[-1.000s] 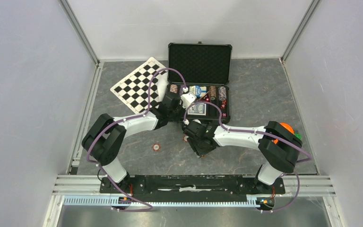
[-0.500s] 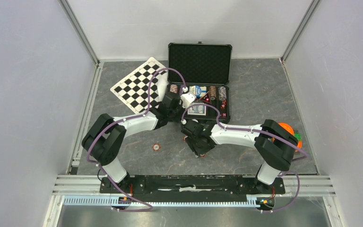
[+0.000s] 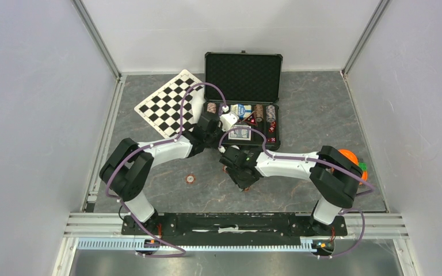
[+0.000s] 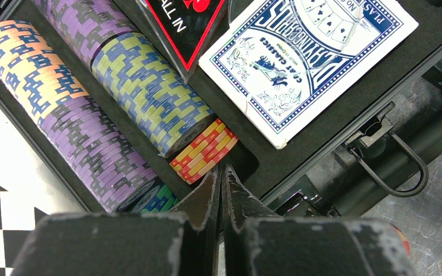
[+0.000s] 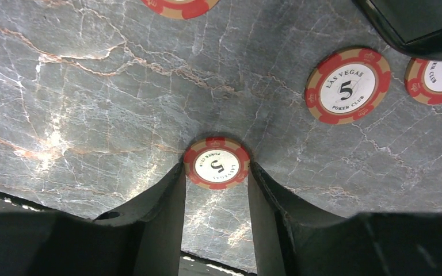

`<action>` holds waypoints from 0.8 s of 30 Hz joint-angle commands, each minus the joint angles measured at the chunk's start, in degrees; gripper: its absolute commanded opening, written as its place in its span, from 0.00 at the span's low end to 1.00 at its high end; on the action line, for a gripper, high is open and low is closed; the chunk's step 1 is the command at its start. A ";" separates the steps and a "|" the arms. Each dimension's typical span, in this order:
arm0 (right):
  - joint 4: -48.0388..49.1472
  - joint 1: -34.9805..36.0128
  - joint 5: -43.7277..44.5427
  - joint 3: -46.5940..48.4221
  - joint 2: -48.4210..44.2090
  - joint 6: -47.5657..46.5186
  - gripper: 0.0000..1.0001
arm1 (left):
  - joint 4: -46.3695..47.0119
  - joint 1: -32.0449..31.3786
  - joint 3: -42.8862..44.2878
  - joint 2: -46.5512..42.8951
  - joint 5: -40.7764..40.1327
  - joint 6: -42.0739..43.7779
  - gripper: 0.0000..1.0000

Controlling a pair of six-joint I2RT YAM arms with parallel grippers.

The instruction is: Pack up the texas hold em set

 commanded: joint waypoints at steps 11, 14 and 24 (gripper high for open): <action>1.09 -0.10 5.24 0.24 -6.20 -1.21 0.36 | 0.35 -0.39 1.92 0.27 1.15 -1.15 0.06; 0.37 -0.87 5.33 0.74 -7.20 -1.68 0.36 | 0.37 -0.44 1.83 0.01 1.15 -1.13 0.06; -0.55 -4.70 4.19 3.05 -8.07 -4.11 0.38 | 0.38 -0.40 1.84 0.10 1.15 -1.21 0.06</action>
